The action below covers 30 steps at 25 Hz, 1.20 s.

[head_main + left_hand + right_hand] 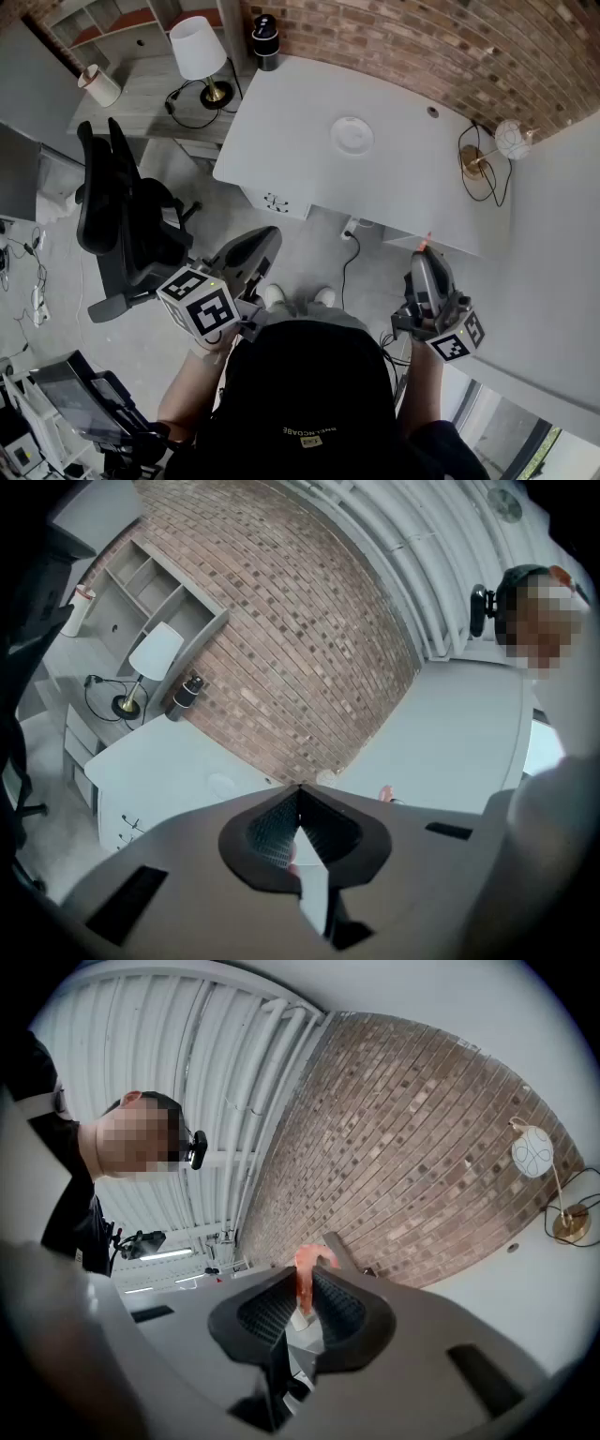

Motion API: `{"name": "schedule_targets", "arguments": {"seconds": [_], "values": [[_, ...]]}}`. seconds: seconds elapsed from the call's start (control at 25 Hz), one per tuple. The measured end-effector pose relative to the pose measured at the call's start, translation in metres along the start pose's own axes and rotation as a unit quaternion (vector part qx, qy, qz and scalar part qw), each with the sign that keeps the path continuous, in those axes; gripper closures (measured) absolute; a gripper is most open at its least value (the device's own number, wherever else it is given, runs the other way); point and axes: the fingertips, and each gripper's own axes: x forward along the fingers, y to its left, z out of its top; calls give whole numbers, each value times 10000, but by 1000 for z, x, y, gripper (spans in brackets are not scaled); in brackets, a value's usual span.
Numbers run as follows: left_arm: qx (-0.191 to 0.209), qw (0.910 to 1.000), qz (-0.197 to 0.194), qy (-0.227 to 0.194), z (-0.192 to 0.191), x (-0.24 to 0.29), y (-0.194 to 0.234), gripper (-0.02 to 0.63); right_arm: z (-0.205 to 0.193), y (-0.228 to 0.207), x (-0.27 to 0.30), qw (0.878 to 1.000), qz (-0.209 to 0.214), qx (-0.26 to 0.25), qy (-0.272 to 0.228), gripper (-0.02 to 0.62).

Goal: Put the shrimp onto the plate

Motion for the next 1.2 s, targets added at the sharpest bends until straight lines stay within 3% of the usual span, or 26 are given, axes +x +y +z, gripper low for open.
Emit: {"name": "schedule_targets", "arguments": {"seconds": [1.2], "values": [[23, 9997, 215, 96, -24, 17, -21, 603, 13, -28, -28, 9995, 91, 269, -99, 543]]}}
